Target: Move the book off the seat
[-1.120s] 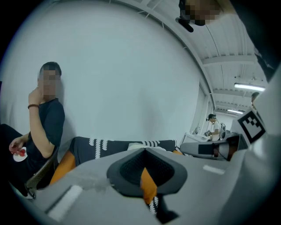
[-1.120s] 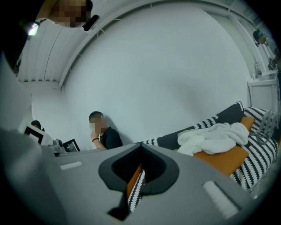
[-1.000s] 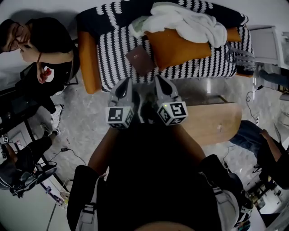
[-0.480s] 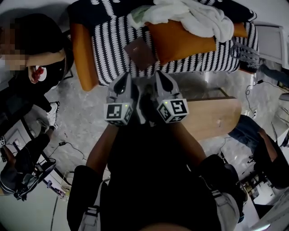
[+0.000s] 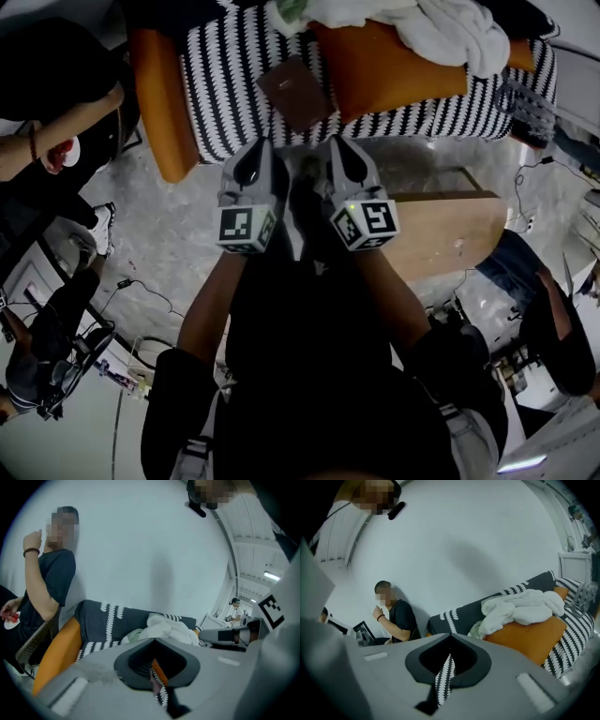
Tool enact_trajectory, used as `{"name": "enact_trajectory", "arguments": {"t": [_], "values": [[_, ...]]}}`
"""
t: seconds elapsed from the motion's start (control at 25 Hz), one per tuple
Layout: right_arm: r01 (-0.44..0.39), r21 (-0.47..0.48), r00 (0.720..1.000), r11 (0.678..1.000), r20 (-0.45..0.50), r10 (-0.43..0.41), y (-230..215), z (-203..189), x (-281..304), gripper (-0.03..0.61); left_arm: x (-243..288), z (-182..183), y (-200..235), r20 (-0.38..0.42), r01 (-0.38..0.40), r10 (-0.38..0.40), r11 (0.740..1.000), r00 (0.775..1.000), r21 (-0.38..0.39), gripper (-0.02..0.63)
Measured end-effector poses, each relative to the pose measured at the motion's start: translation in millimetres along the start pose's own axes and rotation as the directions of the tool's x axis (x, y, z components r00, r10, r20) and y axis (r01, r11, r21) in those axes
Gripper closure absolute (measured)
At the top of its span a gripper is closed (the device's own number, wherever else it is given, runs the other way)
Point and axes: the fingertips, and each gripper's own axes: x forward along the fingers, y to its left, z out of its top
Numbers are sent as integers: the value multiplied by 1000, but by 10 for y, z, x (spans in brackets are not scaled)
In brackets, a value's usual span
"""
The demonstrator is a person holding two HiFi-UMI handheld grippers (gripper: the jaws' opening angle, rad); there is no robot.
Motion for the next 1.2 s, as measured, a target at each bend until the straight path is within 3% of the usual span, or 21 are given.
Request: {"name": "enact_trajectory", "arguments": {"t": [0.32,0.84,1.2], "values": [[11,21,999,1000,-47,-10,-167,-324,406,571,359,-401,288,-54,-16,13,999,998,-39,607],[20,27,993,999,-116,-17,-405,-846,936,571,778,-936,811,-74,-68,61,993,995,-98,607],[18,18,988,1000,-150,-15,-476,-1227,1226,571,1072,-1340,1010,-91,-51,39,990,995,-131,607]]}}
